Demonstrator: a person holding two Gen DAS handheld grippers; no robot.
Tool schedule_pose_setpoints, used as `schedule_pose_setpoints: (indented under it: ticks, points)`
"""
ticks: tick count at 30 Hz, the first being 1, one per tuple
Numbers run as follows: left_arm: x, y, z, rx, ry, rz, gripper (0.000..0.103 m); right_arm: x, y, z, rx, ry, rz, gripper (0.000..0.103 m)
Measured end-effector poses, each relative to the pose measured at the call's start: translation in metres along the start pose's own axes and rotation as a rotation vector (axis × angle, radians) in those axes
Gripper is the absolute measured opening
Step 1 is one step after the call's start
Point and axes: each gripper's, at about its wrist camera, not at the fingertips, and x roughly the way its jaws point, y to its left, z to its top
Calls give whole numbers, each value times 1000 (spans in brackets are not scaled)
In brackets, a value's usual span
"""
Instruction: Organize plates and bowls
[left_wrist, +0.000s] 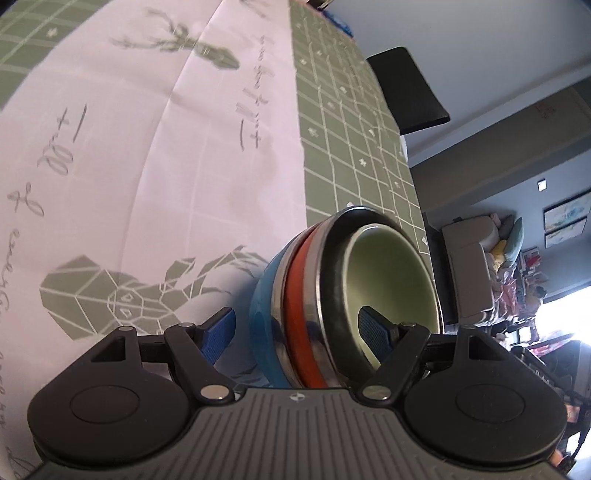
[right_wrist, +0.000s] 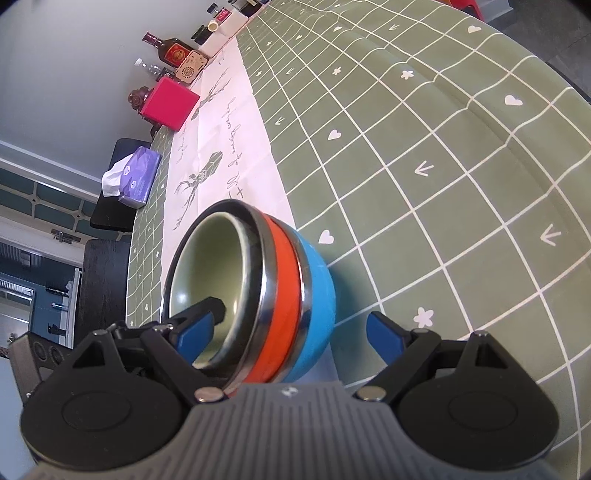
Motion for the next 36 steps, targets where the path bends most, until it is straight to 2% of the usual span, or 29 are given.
schedule_pose_setpoints:
  ticks: [6,8,13,17,20,28,31,36]
  points:
    - [11,14,1,-115,41,-53,89,3,0,4,8,10,3,88]
    - [10,14,2,-125,33,-46,88,4,0,4,8,10,-5,83]
    - [0,3,5,-49,-19,41,82,8,0,5,14,22,-16,80]
    - [-6,-11,5,41,-38,98,79,17,2,7,6,41,-9,70]
    - [-9,-18,3,91,-48,126,79,22,3,6,21,77,0,70]
    - [2,-12,2,43,-17,112,76,31,-14,5,131,101,42,73]
    - [5,-7,3,11,-4,90,76,30,-13,6,128,99,36,73]
    - [2,-11,2,38,-34,110,73,26,-10,5,104,99,20,73]
